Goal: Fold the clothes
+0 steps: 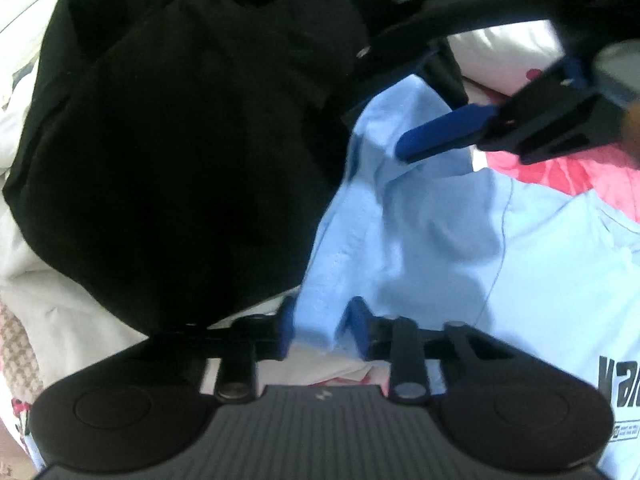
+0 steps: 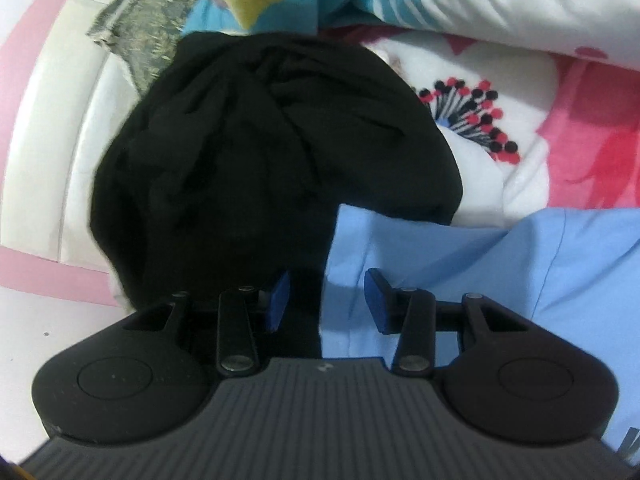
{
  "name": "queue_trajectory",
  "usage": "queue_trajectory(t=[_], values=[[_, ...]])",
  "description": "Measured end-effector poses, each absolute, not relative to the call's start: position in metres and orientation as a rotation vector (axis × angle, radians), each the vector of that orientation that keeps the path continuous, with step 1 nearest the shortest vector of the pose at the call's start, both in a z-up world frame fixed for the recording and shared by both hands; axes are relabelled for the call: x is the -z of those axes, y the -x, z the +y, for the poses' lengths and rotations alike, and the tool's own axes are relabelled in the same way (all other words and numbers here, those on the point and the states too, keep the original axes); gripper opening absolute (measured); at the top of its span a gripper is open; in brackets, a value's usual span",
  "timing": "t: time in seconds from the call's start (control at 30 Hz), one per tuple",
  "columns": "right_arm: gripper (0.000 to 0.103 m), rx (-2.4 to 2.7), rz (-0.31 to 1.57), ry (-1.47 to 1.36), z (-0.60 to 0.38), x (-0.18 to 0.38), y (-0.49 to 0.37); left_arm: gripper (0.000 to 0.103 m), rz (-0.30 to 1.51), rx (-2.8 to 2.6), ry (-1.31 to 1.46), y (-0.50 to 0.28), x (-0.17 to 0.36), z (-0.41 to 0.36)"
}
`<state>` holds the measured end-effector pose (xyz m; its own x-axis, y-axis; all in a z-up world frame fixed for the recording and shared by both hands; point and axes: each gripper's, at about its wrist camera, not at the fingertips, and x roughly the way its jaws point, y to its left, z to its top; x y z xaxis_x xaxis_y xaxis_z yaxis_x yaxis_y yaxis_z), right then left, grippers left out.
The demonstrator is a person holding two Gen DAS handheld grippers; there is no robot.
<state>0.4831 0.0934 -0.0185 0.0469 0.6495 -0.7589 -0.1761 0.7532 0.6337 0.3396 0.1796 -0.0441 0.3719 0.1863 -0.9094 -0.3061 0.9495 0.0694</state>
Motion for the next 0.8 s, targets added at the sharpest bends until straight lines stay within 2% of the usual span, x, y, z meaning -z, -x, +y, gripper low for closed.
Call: queue_trajectory(t=[0.1, 0.23, 0.33, 0.67, 0.8], values=[[0.037, -0.626, 1.396, -0.444, 0.096, 0.026, -0.485, 0.014, 1.132, -0.302, 0.113, -0.337, 0.042, 0.175], [0.009, -0.62, 1.383, -0.458, 0.094, 0.03, -0.483, 0.008, 1.092, -0.283, 0.104, -0.33, 0.03, 0.165], [0.002, -0.621, 1.361, -0.479, 0.086, 0.029, -0.478, 0.007, 1.051, -0.256, 0.109, -0.322, 0.015, 0.154], [0.001, -0.659, 1.261, -0.48, 0.023, -0.014, -0.481, 0.006, 0.973, -0.118, 0.033, -0.302, -0.018, 0.104], [0.006, -0.697, 1.261, -0.364, 0.025, -0.022, -0.484, 0.006, 0.976, -0.093, -0.005, -0.304, -0.01, 0.089]])
